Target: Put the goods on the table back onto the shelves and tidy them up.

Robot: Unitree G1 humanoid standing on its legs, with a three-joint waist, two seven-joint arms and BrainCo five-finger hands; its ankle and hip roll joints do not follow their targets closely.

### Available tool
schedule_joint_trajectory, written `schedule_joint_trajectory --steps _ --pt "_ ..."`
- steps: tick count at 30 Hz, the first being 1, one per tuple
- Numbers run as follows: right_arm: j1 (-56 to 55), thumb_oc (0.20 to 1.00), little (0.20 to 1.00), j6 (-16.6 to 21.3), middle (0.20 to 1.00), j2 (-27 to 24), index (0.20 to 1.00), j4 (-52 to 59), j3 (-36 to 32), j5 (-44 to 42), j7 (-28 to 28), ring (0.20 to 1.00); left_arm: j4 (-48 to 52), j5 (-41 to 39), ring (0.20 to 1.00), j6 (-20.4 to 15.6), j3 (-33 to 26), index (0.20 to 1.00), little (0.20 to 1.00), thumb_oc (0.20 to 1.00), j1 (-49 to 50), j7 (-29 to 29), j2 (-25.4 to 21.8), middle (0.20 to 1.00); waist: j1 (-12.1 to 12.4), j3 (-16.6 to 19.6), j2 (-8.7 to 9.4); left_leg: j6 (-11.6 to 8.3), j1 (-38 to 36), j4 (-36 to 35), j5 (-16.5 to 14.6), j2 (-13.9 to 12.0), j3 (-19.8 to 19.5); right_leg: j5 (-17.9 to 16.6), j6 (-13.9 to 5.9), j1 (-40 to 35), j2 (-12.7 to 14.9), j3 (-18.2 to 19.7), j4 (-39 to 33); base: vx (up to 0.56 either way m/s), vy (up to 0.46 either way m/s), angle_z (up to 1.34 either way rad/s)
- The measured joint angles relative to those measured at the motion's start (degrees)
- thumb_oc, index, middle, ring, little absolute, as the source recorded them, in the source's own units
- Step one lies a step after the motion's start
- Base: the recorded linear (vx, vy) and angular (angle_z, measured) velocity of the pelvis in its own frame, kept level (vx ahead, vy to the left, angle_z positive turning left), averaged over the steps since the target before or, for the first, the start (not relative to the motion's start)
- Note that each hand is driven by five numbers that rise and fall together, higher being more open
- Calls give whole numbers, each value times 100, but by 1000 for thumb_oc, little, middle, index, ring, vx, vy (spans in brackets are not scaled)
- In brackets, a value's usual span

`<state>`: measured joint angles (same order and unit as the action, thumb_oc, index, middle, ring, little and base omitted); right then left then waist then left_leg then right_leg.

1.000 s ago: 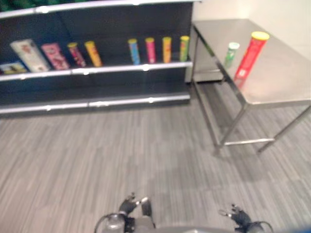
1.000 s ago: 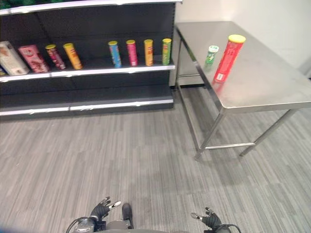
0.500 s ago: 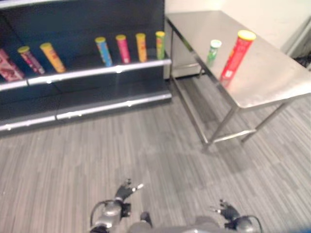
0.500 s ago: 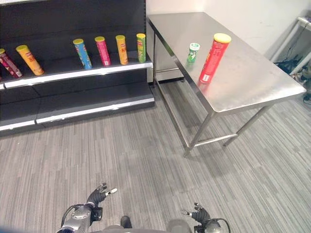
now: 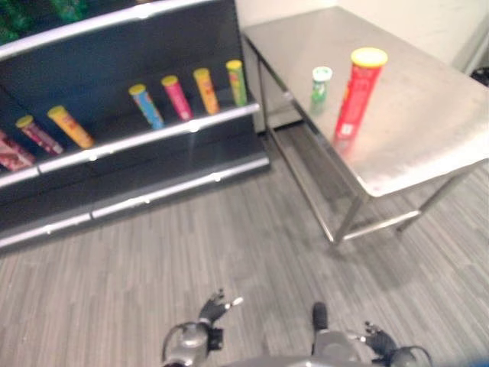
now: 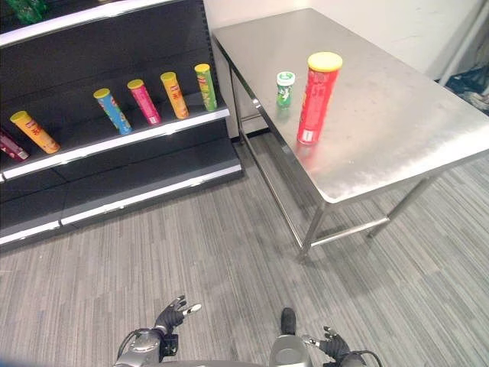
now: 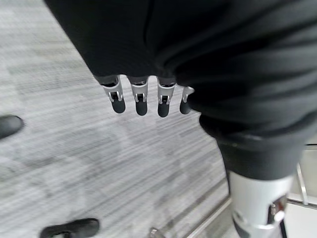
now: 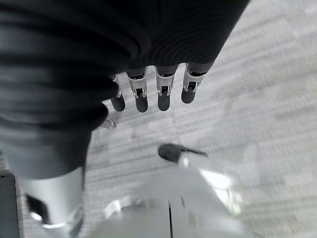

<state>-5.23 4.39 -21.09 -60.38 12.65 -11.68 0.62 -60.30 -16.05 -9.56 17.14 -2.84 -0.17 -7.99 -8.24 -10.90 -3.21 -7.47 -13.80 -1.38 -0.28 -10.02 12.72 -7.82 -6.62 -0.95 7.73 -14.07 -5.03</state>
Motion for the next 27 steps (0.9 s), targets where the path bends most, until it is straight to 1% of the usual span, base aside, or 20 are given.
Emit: schedule_joint_trajectory --steps 2,5,6,7,8,9,10,11,13,15,16,17,18,20,21,22,23,25,26,27 --pt "24 1000 1000 7 1000 -10 1000 21 -20 -12 -4 1000 -2 0 1000 -25 88 1000 1000 1000 -18 0 -67 1000 -46 0 20 -86 137 221 49 -27 -170 93 -8 -93 32 -105 0 233 -212 39" --pt "61 1000 1000 17 1000 78 1000 72 -4 -64 7 1000 -30 -6 1000 -25 85 1000 1000 1000 -89 -1 -199 1000 -132 -10 187 -348 595 905 165 -74 -473 251 49 -195 65 -246 -3 228 -226 44" --pt "94 1000 1000 19 1000 85 1000 118 -7 -74 3 1000 -47 -11 1000 -17 61 1000 1000 1000 -41 0 -227 1000 -84 -9 251 -527 637 1176 282 -115 -500 287 171 -299 27 -245 7 246 -230 26" --pt "111 1000 1000 20 1000 76 1000 191 -9 -77 3 1000 -45 -20 1000 -16 50 1000 1000 1000 -23 0 -245 1000 -99 -28 271 -555 778 1522 291 -156 -629 406 180 -363 -19 -249 19 257 -234 4" --pt "111 1000 1000 27 1000 77 1000 249 -15 -79 3 1000 -55 -27 1000 -9 44 1000 1000 1000 32 4 -280 1000 -71 -44 312 -694 993 2066 393 -233 -812 440 289 -494 -91 -206 10 325 -248 -10" --pt "126 1000 1000 40 1000 60 1000 322 -28 -81 -4 1000 -60 -26 1000 24 46 1000 1000 1000 73 3 -303 1000 -53 -43 317 -705 1009 2357 591 -278 -1038 528 392 -647 -183 -176 20 323 -196 -17" --pt "126 1000 1000 41 1000 60 1000 347 -13 -84 -13 1000 -59 -26 1000 28 51 1000 1000 1000 68 4 -317 1000 -28 -49 336 -702 1024 2542 700 -289 -1120 612 467 -743 -225 -127 -13 306 -120 -33" --pt "152 1000 1000 38 1000 63 1000 341 32 -85 -34 1000 -46 -26 1000 40 77 1000 1000 1000 53 6 -323 1000 60 -89 438 -748 1131 2920 797 -291 -1091 648 590 -856 -202 -20 -10 241 -38 -37" --pt "200 1000 1000 41 1000 37 1000 343 38 -86 -41 1000 -5 -26 1000 39 95 1000 1000 1000 28 -6 -307 1000 87 -75 480 -613 1288 2839 402 -86 -838 703 676 -914 -128 75 -8 203 -7 -43" --pt "202 1000 1000 32 1000 60 1000 338 42 -86 -42 1000 18 -25 1000 37 82 1000 1000 1000 -6 -1 -336 1000 96 -80 497 -400 1498 2416 222 110 -703 751 737 -926 -138 146 -7 153 13 -30" --pt "167 1000 1000 28 1000 73 1000 330 54 -85 -31 1000 64 -25 1000 35 85 1000 1000 1000 -13 1 -346 1000 137 -77 517 -313 1488 1998 215 193 -688 751 737 -931 -166 200 -5 225 19 -28" --pt "153 1000 1000 28 1000 135 1000 321 66 -86 -48 1000 116 -24 1000 26 96 1000 1000 1000 7 -3 -376 1000 170 -46 550 -253 1531 1160 186 255 -775 973 811 -961 -196 319 -38 379 30 -35" --pt "75 1000 1000 35 1000 145 1000 271 75 -85 -42 1000 123 -25 1000 22 111 1000 1000 1000 -10 2 -373 1000 191 -53 518 -141 1481 380 359 225 -831 881 703 -978 -280 316 -12 232 24 -37" --pt "27 1000 1000 44 1000 183 1000 138 93 -85 -46 1000 114 -24 1000 39 177 1000 1000 1000 21 0 -372 1000 235 -48 506 -137 1609 22 568 205 -834 1030 727 -1089 -355 450 -46 297 68 -34" --pt "-33 1000 1000 36 1000 176 1000 96 81 -84 -48 1000 131 -24 1000 36 270 1000 1000 1000 19 2 -371 1000 251 -40 464 -73 1631 -142 655 213 -790 1082 640 -1138 -391 536 -47 395 129 -49" --pt "-56 1000 1000 38 1000 134 1000 -5 76 -83 -44 1000 140 -24 1000 33 318 1000 1000 1000 85 0 -343 1000 334 20 300 -69 1594 -312 649 188 -797 1161 592 -1165 -489 761 -47 413 152 -78" --pt "-79 1000 1000 35 1000 111 1000 -82 66 -78 -50 1000 138 -26 1000 37 317 1000 1000 1000 147 0 -317 1000 371 54 179 78 1544 -395 812 144 -825 1197 525 -1186 -542 953 -50 305 116 -105" --pt "-68 1000 1000 39 1000 244 1000 -150 102 -76 -36 1000 174 -28 1000 38 300 1000 1000 1000 235 11 -435 1000 413 123 296 204 1378 -396 813 303 -576 1248 297 -1177 -366 1207 -47 235 162 -74" --pt "-91 1000 1000 45 1000 360 1000 -162 97 -76 -35 1000 186 -28 1000 36 297 1000 1000 1000 201 11 -539 1000 336 147 470 298 1351 -400 744 450 -517 1204 155 -1181 -197 1220 -44 290 227 -23" --pt "-129 1000 1000 40 1000 440 1000 -205 94 -74 -37 1000 185 -27 1000 36 297 1000 1000 1000 199 18 -600 1000 289 132 504 364 1347 -379 777 542 -456 1241 93 -1175 -86 1228 -26 209 167 -27"
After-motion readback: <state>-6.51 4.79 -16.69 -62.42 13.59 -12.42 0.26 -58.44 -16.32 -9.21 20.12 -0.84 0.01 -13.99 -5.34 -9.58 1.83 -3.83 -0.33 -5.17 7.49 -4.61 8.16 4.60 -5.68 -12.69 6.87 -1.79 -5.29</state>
